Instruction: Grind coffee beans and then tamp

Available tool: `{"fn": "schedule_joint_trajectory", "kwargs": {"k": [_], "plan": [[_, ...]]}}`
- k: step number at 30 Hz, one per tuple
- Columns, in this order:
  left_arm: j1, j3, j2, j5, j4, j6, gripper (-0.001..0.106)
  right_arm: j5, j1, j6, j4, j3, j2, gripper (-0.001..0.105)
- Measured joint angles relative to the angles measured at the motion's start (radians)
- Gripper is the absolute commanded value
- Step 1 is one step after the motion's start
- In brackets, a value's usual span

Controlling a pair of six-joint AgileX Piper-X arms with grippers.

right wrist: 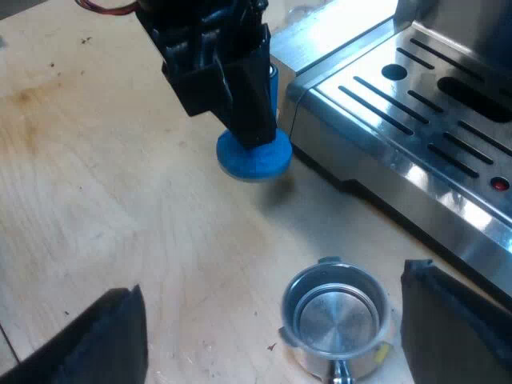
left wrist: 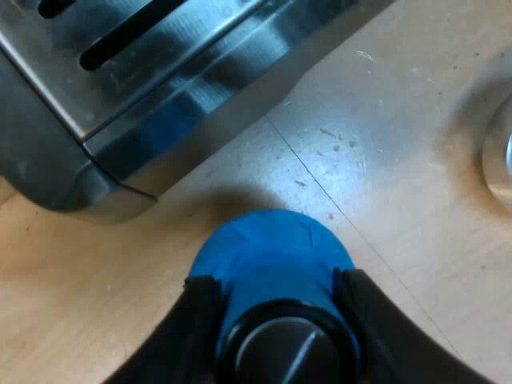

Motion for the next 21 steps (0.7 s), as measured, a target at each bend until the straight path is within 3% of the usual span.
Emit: {"fn": "schedule_joint_trajectory", "kwargs": {"k": [11, 21], "plan": [[0.0, 0.158, -0.002, 0.003, -0.196, -0.008, 0.0, 0.0, 0.0, 0.0, 0.0, 0.0, 0.0, 0.068], [0.0, 0.188, -0.004, 0.001, -0.258, -0.008, 0.0, 0.0, 0.0, 0.0, 0.0, 0.0, 0.0, 0.068]]}}
